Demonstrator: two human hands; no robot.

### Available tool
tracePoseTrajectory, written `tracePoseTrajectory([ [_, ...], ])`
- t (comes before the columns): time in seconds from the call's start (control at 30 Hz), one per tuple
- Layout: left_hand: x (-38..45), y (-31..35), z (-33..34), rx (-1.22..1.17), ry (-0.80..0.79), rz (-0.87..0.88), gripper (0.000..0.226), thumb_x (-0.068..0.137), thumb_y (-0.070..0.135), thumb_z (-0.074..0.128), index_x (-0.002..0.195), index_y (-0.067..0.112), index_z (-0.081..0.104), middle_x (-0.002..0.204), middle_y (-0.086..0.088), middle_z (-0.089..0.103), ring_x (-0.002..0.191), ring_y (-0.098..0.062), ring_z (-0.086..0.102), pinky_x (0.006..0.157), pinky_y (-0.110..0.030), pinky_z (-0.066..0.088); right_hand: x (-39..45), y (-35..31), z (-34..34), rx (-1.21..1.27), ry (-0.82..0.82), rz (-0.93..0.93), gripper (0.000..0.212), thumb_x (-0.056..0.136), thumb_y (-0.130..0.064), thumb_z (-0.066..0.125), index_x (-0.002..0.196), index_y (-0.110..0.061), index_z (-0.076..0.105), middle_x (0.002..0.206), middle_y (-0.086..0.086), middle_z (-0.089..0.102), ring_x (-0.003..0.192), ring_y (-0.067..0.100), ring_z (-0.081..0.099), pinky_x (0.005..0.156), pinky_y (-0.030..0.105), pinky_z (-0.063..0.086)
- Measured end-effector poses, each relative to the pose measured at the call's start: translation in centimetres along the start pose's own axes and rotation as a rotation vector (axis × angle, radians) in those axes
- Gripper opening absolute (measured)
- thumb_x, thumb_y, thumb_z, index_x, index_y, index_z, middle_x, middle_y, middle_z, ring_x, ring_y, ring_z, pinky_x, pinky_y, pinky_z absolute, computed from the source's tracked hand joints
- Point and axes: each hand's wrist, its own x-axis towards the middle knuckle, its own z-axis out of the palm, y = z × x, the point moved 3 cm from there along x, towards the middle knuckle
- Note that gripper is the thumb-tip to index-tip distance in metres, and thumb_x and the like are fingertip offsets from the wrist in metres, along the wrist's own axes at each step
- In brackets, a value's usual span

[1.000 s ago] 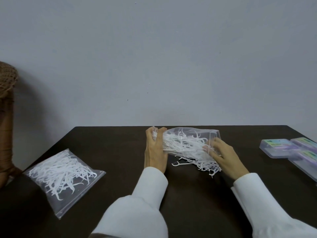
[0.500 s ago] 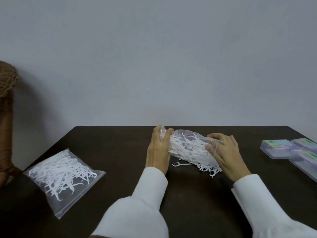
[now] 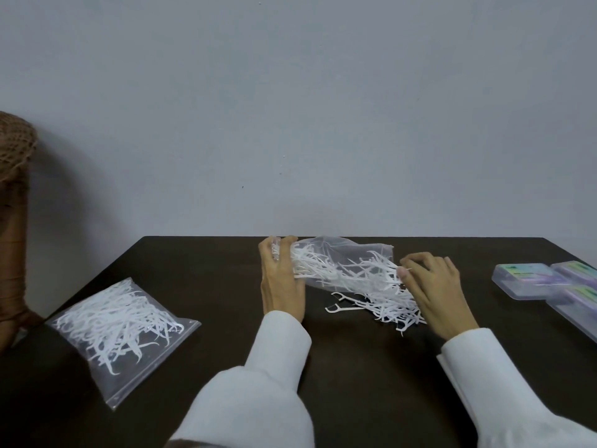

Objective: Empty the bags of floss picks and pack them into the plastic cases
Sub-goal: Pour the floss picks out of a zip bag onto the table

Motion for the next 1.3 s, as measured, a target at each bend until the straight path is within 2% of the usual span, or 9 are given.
tracePoseTrajectory([
  [0.17, 0.5, -1.1, -0.6, -0.016, 0.049, -0.101, 0.062, 0.074, -0.016, 0.062, 0.122, 0.022, 0.052, 0.132, -0.005, 0.030, 0.105, -0.023, 0.055, 0.083, -0.021, 0.043, 0.1, 0.7, 0.7, 0.123, -0.126, 0.112, 0.043, 0.094, -0.053, 0.020, 0.086, -0.024, 0.052, 0.086, -0.009, 0.052, 0.089, 0.010, 0.050, 0.112, 0.042, 0.015],
  [0.27, 0.8, -1.3, -1.0, -0.023, 0.068, -0.156, 0.060, 0.076, -0.014, 0.063, 0.123, 0.022, 0.051, 0.132, -0.006, 0.030, 0.106, -0.021, 0.054, 0.082, -0.017, 0.041, -0.1, 1.1, 1.0, 0.205, -0.171, 0.156, 0.032, 0.100, -0.034, 0.032, 0.071, -0.028, 0.045, 0.070, -0.005, 0.055, 0.077, 0.009, 0.055, 0.106, 0.046, 0.029],
  [0.37, 0.9, -1.5, -1.3, -0.048, 0.078, -0.194, 0.060, 0.076, -0.013, 0.065, 0.124, 0.021, 0.051, 0.132, -0.006, 0.030, 0.108, -0.019, 0.053, 0.083, -0.017, 0.042, -0.2, 1.5, 1.0, 0.291, -0.195, 0.208, 0.032, 0.099, -0.031, 0.036, 0.069, -0.024, 0.046, 0.068, -0.001, 0.057, 0.075, 0.018, 0.058, 0.096, 0.043, 0.038],
  [0.5, 1.1, -1.9, -1.4, -0.074, 0.119, -0.211, 0.059, 0.076, -0.014, 0.064, 0.121, 0.022, 0.051, 0.130, -0.006, 0.031, 0.105, -0.022, 0.055, 0.081, -0.019, 0.045, -0.2, 1.7, 0.9, 0.276, -0.229, 0.234, 0.031, 0.099, -0.027, 0.039, 0.070, -0.023, 0.051, 0.066, -0.004, 0.056, 0.066, 0.012, 0.052, 0.088, 0.040, 0.037],
  [0.77, 1.2, -2.0, -1.5, -0.086, 0.162, -0.243, 0.060, 0.075, -0.016, 0.062, 0.120, 0.022, 0.052, 0.130, -0.007, 0.032, 0.102, -0.024, 0.056, 0.080, -0.021, 0.045, -0.1, 1.9, 0.4, 0.199, -0.277, 0.257, 0.009, 0.095, -0.031, 0.049, 0.095, -0.034, 0.058, 0.091, -0.013, 0.059, 0.096, 0.011, 0.056, 0.104, 0.047, 0.034],
  [0.87, 1.2, -1.8, -1.6, -0.098, 0.156, -0.254, 0.060, 0.075, -0.015, 0.063, 0.121, 0.021, 0.051, 0.131, -0.006, 0.031, 0.103, -0.022, 0.055, 0.080, -0.019, 0.044, -0.1, 1.8, 0.2, 0.117, -0.289, 0.233, 0.011, 0.094, -0.030, 0.049, 0.098, -0.035, 0.058, 0.091, -0.016, 0.054, 0.090, 0.003, 0.050, 0.112, 0.049, 0.020],
  [1.0, 1.3, -1.6, -1.6, -0.104, 0.150, -0.256, 0.058, 0.076, -0.014, 0.063, 0.122, 0.020, 0.051, 0.132, -0.007, 0.031, 0.104, -0.022, 0.054, 0.080, -0.018, 0.043, -0.3, 1.8, -0.7, 0.068, -0.274, 0.238, 0.013, 0.095, -0.026, 0.049, 0.101, -0.033, 0.059, 0.099, -0.011, 0.055, 0.096, 0.004, 0.048, 0.114, 0.047, 0.007],
  [1.2, 1.4, -1.5, -1.6, -0.116, 0.141, -0.264, 0.059, 0.076, -0.014, 0.063, 0.122, 0.021, 0.051, 0.133, -0.007, 0.030, 0.107, -0.022, 0.054, 0.080, -0.016, 0.043, -1.8, 1.7, -1.3, 0.172, -0.262, 0.240, 0.017, 0.091, -0.018, 0.056, 0.090, -0.035, 0.057, 0.098, -0.012, 0.058, 0.100, 0.011, 0.056, 0.112, 0.051, 0.024],
  [1.3, 1.2, -1.3, -1.6, -0.119, 0.130, -0.257, 0.059, 0.076, -0.015, 0.062, 0.122, 0.020, 0.051, 0.132, -0.007, 0.031, 0.107, -0.019, 0.052, 0.081, -0.016, 0.043, -2.5, 1.2, -1.2, 0.257, -0.211, 0.202, 0.021, 0.089, -0.016, 0.058, 0.086, -0.036, 0.058, 0.092, -0.017, 0.058, 0.090, 0.003, 0.055, 0.107, 0.052, 0.033],
])
